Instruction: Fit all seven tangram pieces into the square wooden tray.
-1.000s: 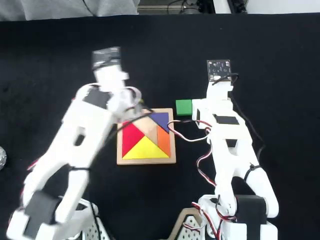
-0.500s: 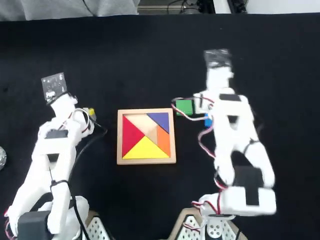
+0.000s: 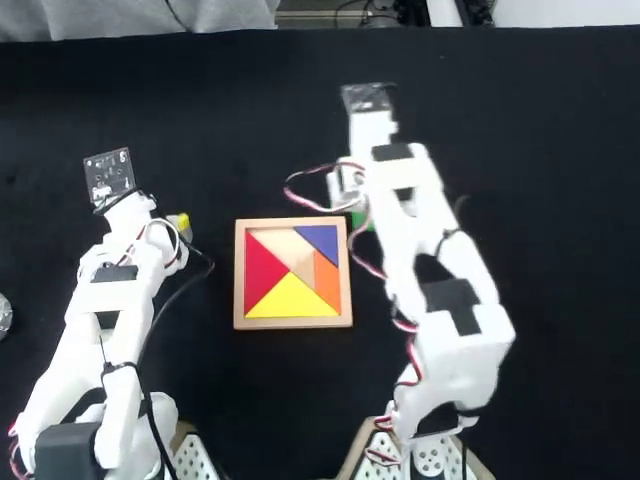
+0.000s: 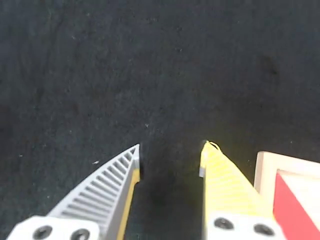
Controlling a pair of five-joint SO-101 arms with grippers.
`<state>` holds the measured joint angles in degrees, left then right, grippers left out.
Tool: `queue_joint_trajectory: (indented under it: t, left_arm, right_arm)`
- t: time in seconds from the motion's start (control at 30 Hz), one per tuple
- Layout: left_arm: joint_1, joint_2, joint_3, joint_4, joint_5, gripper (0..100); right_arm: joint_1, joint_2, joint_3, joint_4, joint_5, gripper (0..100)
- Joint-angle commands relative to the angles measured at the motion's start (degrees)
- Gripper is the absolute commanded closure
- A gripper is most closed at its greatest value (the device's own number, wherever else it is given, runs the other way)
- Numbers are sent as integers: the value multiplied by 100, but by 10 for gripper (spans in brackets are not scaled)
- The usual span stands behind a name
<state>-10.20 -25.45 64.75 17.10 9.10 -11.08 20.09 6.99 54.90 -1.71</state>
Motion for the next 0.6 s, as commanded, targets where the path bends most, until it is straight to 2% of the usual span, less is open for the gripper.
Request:
queue_joint_trajectory:
  t: [0.0, 0.17, 0.47, 0.57]
  left_arm:
    - [136, -176, -22, -62, -62, 798]
    - [145, -176, -22, -62, -62, 798]
    - [154, -176, 40, -62, -62, 798]
    - [154, -176, 40, -62, -62, 798]
  right_arm:
    - [-88, 136, -444, 44, -167, 806]
    - [220, 163, -541, 343, -193, 704]
    - [246, 347, -549, 158, -176, 706]
    - [211, 637, -655, 158, 79, 722]
